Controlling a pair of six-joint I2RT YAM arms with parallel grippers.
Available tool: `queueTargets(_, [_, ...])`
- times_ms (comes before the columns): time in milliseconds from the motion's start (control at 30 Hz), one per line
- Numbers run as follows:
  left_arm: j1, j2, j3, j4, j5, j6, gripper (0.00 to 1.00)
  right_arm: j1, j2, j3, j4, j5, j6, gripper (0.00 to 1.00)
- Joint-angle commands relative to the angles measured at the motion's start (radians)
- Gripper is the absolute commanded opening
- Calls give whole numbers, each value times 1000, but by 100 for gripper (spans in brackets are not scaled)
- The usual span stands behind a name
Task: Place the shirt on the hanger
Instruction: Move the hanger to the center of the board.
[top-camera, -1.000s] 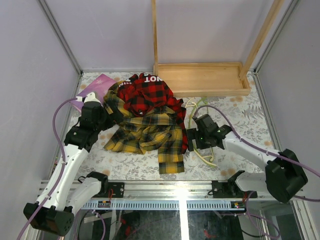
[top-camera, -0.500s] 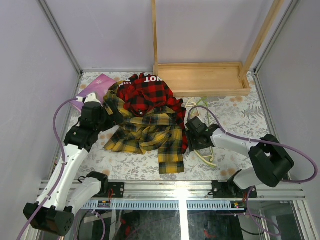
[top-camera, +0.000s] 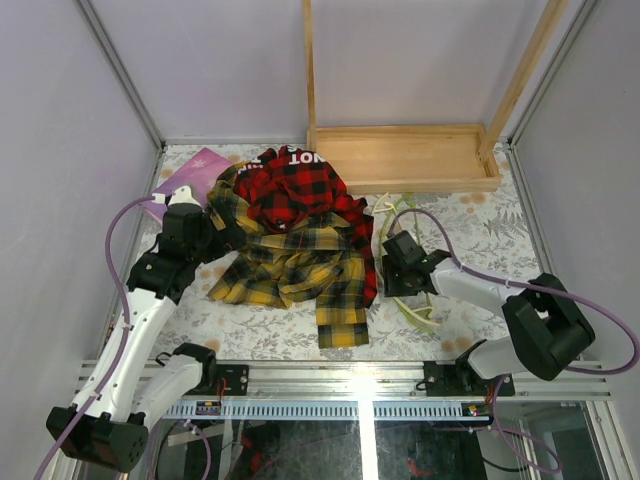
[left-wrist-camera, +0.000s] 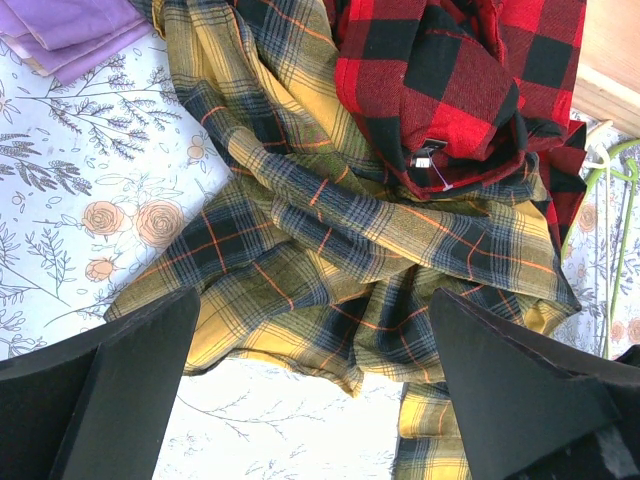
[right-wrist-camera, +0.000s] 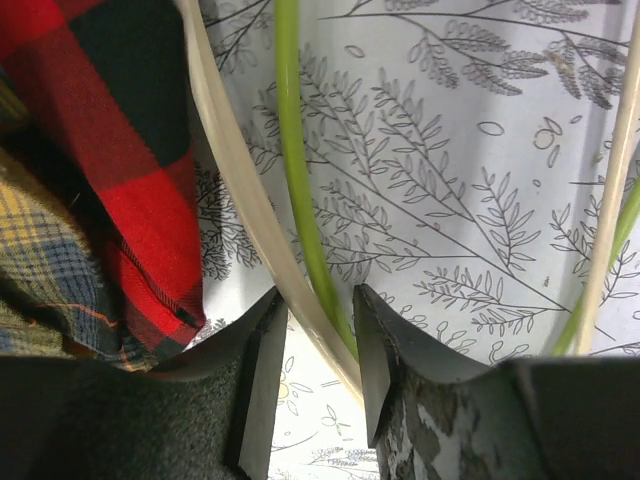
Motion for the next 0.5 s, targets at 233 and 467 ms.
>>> queueTargets(233, [7,3,31,16,11,13,98,-183,-115,-147,98,11,62,28])
queueTargets(467, [7,-1,24,17,13,15,98,-273,-232,-217,110,22,104,15])
